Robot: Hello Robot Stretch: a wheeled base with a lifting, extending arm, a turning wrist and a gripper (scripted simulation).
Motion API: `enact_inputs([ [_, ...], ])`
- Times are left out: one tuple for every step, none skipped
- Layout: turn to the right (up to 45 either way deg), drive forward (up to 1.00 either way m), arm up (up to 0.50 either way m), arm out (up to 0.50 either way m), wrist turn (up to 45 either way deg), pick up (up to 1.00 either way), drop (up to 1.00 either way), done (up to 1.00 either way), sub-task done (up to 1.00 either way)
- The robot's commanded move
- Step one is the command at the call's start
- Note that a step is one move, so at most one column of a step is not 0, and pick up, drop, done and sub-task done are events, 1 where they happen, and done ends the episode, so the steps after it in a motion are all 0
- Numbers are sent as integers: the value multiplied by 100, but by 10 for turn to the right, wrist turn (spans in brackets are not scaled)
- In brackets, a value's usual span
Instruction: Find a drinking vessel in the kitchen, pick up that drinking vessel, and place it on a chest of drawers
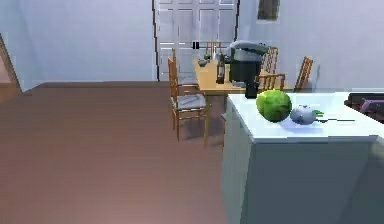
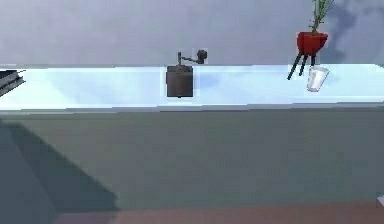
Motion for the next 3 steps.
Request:
enact_inputs([
  [0,45,0,0,0,0,0,0,0],
  [-450,0,0,0,0,0,0,0,0],
  [-180,0,0,0,0,0,0,0,0],
])
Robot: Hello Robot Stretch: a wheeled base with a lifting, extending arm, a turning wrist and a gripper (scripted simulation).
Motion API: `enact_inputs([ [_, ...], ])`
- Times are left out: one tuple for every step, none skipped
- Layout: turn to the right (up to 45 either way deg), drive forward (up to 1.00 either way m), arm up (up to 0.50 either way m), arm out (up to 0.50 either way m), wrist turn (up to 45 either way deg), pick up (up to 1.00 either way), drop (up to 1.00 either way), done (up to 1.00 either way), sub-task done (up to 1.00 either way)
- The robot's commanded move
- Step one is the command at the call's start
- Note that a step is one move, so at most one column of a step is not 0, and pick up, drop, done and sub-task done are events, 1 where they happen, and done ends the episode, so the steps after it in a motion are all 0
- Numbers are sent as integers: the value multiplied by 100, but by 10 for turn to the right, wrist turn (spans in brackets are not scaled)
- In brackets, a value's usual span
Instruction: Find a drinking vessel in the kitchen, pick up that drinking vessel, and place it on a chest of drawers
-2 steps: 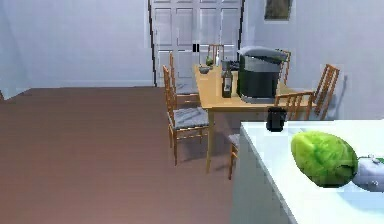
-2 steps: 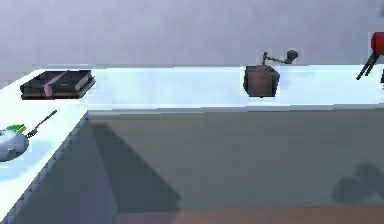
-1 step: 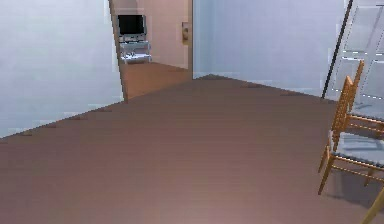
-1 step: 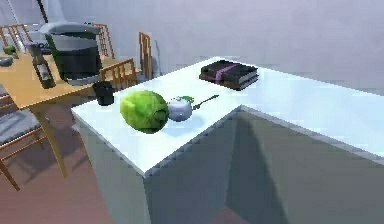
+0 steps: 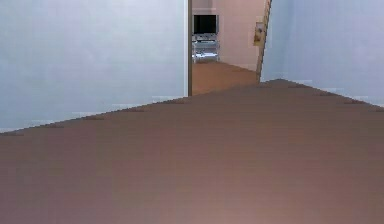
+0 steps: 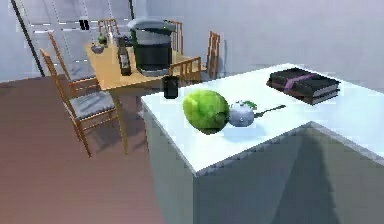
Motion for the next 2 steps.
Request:
enact_inputs([
  [450,0,0,0,0,0,0,0,0],
  [180,0,0,0,0,0,0,0,0],
])
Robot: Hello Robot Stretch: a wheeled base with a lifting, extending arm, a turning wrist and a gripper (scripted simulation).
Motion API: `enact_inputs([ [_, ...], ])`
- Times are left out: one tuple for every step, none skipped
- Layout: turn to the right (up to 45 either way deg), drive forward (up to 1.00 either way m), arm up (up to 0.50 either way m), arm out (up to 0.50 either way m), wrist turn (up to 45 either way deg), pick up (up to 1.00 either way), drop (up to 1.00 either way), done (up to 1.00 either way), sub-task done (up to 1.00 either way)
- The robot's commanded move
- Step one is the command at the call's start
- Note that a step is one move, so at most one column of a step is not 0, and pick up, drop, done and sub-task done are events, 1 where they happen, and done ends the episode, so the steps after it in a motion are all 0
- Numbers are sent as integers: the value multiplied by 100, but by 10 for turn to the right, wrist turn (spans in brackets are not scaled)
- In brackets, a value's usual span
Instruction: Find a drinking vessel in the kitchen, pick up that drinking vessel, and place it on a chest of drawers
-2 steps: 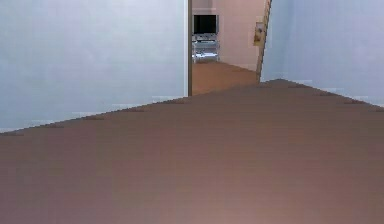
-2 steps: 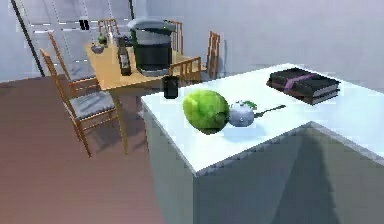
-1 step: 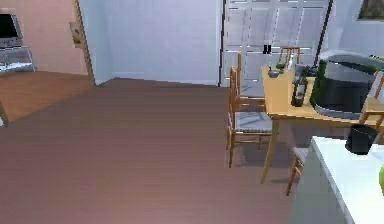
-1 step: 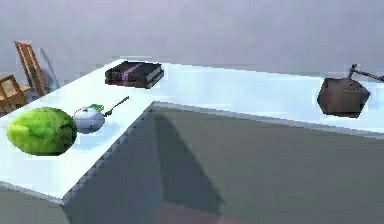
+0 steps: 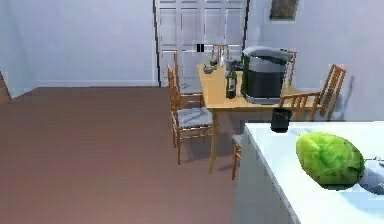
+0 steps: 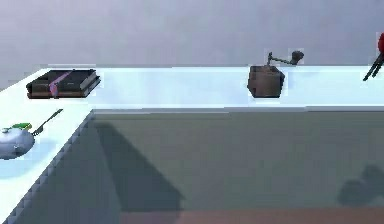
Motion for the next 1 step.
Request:
enact_inputs([
  [0,100,0,0,0,0,0,0,0],
])
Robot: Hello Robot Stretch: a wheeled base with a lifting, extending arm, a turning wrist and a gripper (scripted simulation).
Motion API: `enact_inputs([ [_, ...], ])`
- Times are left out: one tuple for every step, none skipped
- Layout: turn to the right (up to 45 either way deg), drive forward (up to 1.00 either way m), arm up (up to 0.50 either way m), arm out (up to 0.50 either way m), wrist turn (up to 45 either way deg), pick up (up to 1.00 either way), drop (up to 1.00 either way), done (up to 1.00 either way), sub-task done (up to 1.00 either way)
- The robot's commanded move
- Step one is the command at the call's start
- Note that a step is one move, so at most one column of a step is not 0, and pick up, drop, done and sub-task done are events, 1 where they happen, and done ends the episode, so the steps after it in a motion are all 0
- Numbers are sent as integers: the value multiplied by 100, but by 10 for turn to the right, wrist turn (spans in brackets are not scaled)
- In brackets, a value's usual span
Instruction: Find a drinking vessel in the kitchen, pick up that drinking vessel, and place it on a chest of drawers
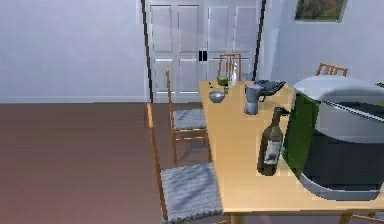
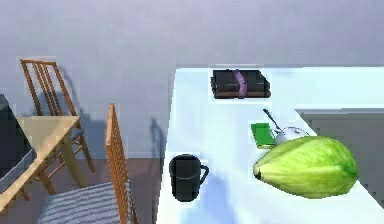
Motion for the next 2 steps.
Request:
enact_inputs([
  [90,0,0,0,0,0,0,0,0],
  [0,10,0,0,0,0,0,0,0],
])
